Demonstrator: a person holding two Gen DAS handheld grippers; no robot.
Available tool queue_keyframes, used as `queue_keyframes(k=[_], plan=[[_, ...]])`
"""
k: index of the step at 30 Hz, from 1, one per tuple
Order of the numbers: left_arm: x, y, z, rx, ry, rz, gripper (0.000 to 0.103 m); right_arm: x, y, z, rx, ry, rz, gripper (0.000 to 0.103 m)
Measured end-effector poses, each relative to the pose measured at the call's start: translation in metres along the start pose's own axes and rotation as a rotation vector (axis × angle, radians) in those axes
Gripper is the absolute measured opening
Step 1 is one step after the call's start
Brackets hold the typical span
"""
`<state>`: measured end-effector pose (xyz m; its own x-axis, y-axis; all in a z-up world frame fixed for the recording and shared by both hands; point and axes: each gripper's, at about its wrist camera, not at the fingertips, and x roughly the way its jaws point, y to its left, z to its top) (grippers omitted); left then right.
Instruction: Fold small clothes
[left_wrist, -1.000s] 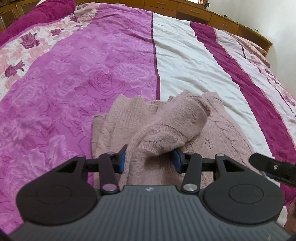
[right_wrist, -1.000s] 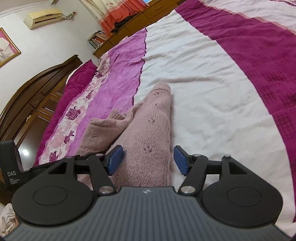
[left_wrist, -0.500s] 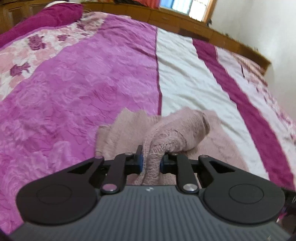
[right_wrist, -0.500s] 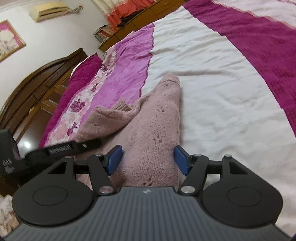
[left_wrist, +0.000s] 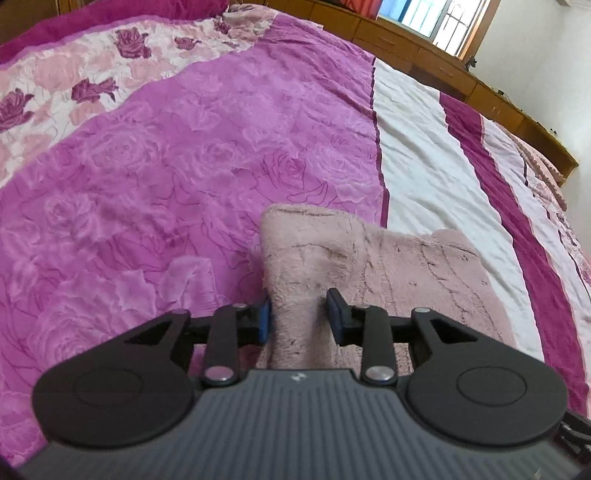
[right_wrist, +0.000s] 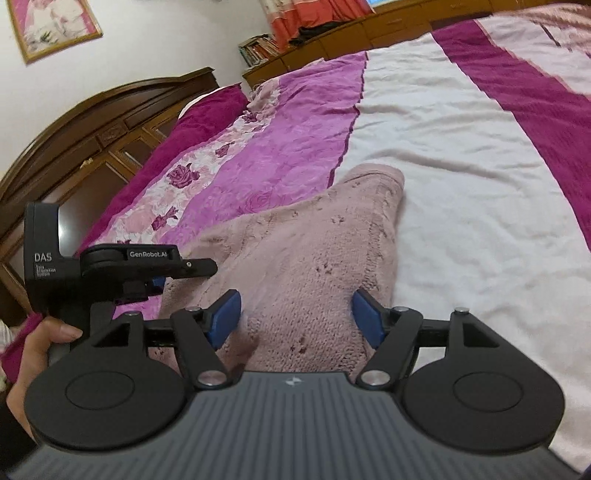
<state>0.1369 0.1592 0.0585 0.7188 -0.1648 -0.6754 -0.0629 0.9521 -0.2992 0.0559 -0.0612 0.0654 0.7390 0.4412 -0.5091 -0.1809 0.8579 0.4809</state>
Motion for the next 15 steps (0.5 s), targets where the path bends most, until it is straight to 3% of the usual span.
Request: queue_keyframes(k=[5, 9, 15], plan=[[-0.010, 0.004, -0.003, -0.028, 0.004, 0.042, 0.045, -0.001, -0.004, 0.001, 0.025, 0.001, 0.013, 0.074], [-0.030, 0.003, -0.011, -0.023, 0.025, 0.017, 0.050, -0.005, -0.010, 0.002, 0.064, -0.011, 0.030, 0.074], [-0.048, -0.005, -0.027, 0.071, 0.078, -0.012, 0.063, -0.009, -0.029, 0.004, 0.150, 0.000, 0.023, 0.074]])
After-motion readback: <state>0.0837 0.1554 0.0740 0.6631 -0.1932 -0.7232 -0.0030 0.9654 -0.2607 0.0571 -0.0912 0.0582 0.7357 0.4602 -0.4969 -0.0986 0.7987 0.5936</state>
